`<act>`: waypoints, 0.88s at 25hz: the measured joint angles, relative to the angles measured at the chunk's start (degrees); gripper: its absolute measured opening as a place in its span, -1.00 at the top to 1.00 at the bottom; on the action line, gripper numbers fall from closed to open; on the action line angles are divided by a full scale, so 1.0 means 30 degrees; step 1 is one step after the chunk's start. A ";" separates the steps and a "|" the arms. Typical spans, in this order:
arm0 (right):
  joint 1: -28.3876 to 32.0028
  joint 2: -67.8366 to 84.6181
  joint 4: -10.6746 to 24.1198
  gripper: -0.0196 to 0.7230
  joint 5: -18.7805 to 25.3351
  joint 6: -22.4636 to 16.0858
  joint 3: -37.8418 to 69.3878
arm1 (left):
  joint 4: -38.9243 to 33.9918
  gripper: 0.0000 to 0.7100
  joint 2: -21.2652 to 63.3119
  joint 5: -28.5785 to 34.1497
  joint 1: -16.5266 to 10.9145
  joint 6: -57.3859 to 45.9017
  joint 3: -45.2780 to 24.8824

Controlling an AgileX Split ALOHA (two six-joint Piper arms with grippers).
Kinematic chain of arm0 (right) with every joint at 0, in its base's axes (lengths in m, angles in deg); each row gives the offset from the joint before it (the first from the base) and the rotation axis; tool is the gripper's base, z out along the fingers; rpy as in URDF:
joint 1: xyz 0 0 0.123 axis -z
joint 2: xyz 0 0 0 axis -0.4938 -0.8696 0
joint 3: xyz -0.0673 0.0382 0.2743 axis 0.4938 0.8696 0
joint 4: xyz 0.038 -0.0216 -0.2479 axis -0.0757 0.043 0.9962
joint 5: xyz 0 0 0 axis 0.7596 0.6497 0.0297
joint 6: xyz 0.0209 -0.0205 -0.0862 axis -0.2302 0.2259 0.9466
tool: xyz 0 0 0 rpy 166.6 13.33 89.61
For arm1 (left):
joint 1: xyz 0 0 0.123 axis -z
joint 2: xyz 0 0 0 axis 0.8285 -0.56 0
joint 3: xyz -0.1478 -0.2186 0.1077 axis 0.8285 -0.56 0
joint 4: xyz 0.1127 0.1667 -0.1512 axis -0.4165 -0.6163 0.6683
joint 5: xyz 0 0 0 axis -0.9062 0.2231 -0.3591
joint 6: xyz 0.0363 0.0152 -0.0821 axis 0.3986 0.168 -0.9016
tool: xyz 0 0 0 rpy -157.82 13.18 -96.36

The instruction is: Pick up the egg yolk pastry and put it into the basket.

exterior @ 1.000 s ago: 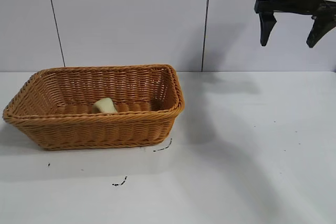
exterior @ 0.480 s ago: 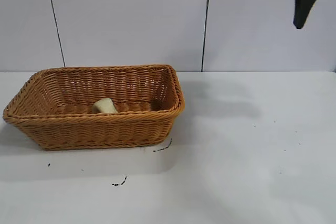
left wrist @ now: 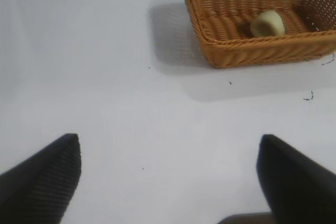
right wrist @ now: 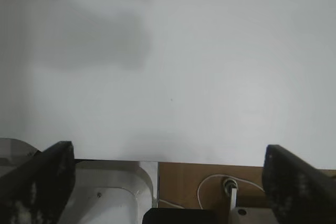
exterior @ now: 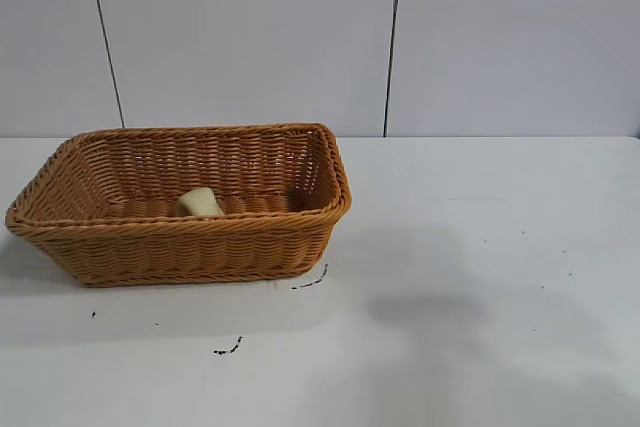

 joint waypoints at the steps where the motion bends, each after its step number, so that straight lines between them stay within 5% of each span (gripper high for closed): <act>1: 0.0000 0.1136 0.0000 -0.92 -0.0252 0.0020 0.1063 | 0.0000 -0.95 0.0000 0.0000 0.0000 0.0000 0.0000; 13: 0.0000 1.6091 -0.1073 -0.92 -0.1670 0.0173 0.4225 | 0.0000 -0.95 0.0000 0.0000 0.0000 0.0000 0.0000; 22: 0.0000 1.7188 -0.1097 -0.92 -0.1650 0.0203 0.4225 | 0.0000 -0.95 0.0000 0.0000 0.0000 0.0000 0.0000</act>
